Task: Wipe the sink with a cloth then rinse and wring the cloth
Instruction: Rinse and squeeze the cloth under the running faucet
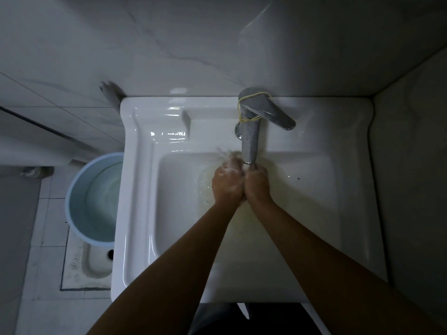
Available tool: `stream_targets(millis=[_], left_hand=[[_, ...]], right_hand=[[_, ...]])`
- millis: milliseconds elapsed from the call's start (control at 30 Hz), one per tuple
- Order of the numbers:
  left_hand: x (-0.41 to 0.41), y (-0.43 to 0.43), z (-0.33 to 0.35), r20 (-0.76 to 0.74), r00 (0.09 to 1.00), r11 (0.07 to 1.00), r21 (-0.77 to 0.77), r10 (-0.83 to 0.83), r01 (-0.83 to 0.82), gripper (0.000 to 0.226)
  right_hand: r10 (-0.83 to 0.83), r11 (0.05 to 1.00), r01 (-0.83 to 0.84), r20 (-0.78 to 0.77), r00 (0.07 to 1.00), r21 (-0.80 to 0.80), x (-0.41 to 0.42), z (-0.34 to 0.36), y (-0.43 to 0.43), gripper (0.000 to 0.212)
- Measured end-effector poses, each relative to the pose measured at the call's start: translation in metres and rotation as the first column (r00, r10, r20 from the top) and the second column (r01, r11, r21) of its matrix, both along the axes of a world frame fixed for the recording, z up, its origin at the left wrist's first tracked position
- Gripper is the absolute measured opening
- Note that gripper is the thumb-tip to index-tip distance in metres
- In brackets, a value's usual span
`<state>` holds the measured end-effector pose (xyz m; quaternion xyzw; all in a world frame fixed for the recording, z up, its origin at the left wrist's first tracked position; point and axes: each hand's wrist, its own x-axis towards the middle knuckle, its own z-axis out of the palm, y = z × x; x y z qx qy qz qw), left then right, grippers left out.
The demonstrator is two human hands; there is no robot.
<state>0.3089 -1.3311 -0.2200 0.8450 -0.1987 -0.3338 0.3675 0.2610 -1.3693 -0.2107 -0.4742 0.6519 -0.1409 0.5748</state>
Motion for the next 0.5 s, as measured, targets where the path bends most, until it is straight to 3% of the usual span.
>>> stream_targets(millis=[100, 167, 233, 367, 433, 500], left_hand=[[0.0, 0.0, 0.002, -0.054, 0.998, 0.997, 0.063, 0.037, -0.034, 0.037], [-0.001, 0.004, 0.003, -0.217, 0.963, 0.987, 0.029, 0.161, -0.159, 0.052], [-0.002, 0.008, 0.007, -0.374, 0.888, 0.957, 0.0, 0.268, -0.29, 0.061], [0.006, 0.02, 0.011, -0.587, 0.752, 0.951, 0.122, 0.299, -0.283, 0.065], [0.016, 0.026, 0.011, -0.728, 0.636, 0.955, 0.09, 0.258, -0.284, 0.057], [0.019, 0.029, 0.014, -0.778, 0.609, 0.967, -0.007, 0.156, -0.256, 0.041]], right_hand=[[-0.029, 0.998, 0.027, 0.022, 0.999, 0.062, -0.002, -0.004, -0.001, 0.026], [-0.019, 0.998, 0.017, 0.039, 0.999, 0.062, -0.003, -0.004, 0.001, 0.021], [0.093, 0.992, -0.094, -0.016, 0.996, -0.081, -0.007, -0.003, 0.001, 0.027], [0.308, 0.896, -0.33, -0.121, 0.944, -0.297, -0.024, -0.001, -0.003, 0.026], [0.404, 0.878, -0.393, -0.016, 0.915, -0.272, -0.035, 0.001, -0.003, 0.021], [0.466, 0.871, -0.435, 0.109, 0.878, -0.229, -0.044, 0.002, 0.0, 0.027]])
